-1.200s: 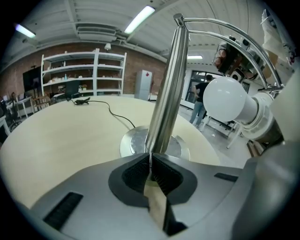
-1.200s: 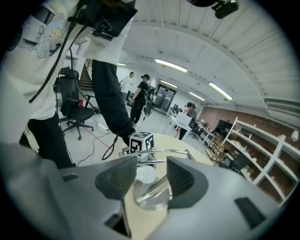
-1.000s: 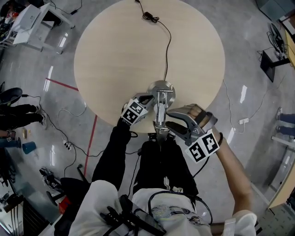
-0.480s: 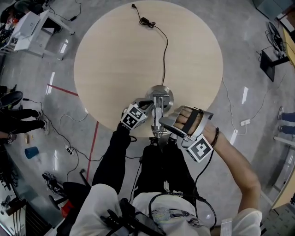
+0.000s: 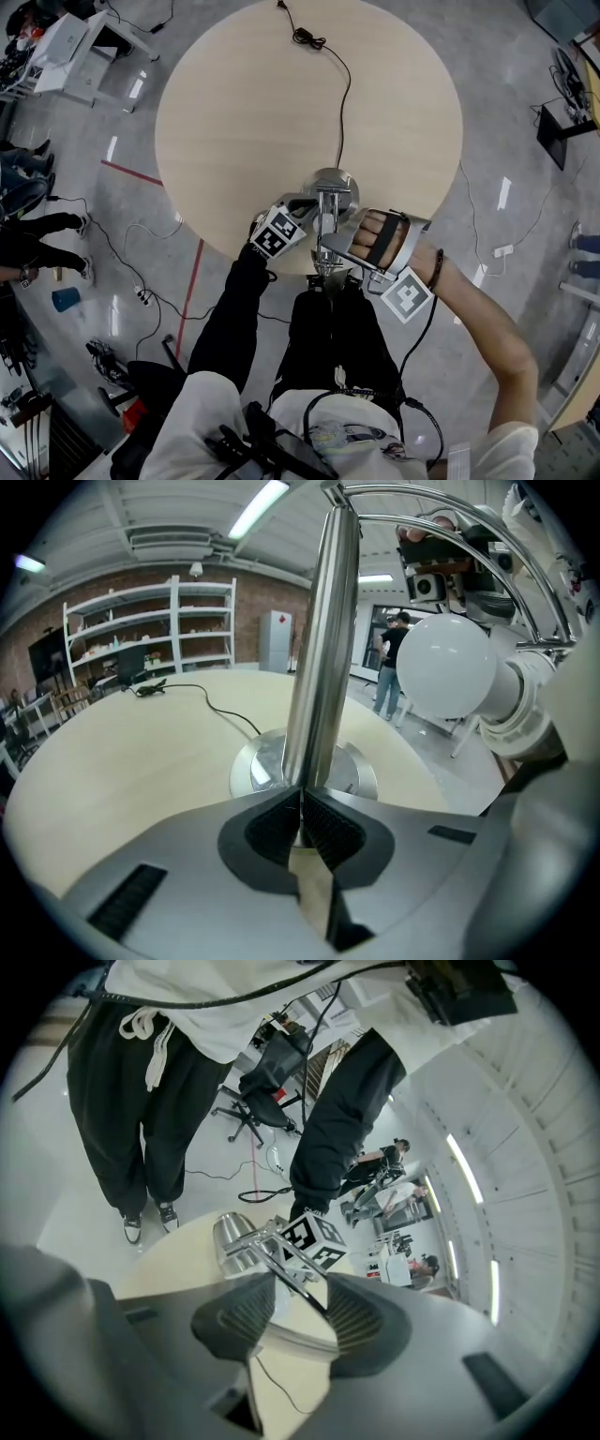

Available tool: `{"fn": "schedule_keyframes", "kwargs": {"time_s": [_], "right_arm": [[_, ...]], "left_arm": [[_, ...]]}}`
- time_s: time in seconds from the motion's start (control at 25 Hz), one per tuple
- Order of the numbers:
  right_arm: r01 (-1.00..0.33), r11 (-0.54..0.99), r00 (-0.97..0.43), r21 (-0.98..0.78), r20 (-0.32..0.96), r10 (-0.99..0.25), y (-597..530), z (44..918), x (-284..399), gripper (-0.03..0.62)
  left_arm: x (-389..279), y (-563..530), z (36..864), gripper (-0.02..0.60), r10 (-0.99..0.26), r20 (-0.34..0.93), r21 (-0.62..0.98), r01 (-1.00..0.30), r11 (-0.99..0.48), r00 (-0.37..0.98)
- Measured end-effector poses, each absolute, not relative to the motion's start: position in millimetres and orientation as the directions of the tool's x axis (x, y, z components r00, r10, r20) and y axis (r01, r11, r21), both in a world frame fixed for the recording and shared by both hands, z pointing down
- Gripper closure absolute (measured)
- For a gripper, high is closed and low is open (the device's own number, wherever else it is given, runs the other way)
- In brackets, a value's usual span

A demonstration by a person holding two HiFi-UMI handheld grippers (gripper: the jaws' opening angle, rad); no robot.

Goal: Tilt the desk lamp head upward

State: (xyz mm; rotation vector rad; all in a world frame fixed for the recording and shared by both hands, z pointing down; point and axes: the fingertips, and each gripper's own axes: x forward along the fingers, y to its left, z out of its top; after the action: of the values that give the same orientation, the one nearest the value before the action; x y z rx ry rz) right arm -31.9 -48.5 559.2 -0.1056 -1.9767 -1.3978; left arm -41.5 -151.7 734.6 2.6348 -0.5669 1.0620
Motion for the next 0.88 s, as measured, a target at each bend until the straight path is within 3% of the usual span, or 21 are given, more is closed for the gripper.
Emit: {"fn": "schedule_keyframes", "kwargs": {"time_s": [0.88], "right_arm": [[0.304, 0.693, -0.820, 0.653, 0.550, -0.158, -47, 535, -34, 0.418]], "left_arm": [[-43, -154, 735, 0.580, -0.278, 0.715, 0.063, -0.455, -0.888, 0.642]]}}
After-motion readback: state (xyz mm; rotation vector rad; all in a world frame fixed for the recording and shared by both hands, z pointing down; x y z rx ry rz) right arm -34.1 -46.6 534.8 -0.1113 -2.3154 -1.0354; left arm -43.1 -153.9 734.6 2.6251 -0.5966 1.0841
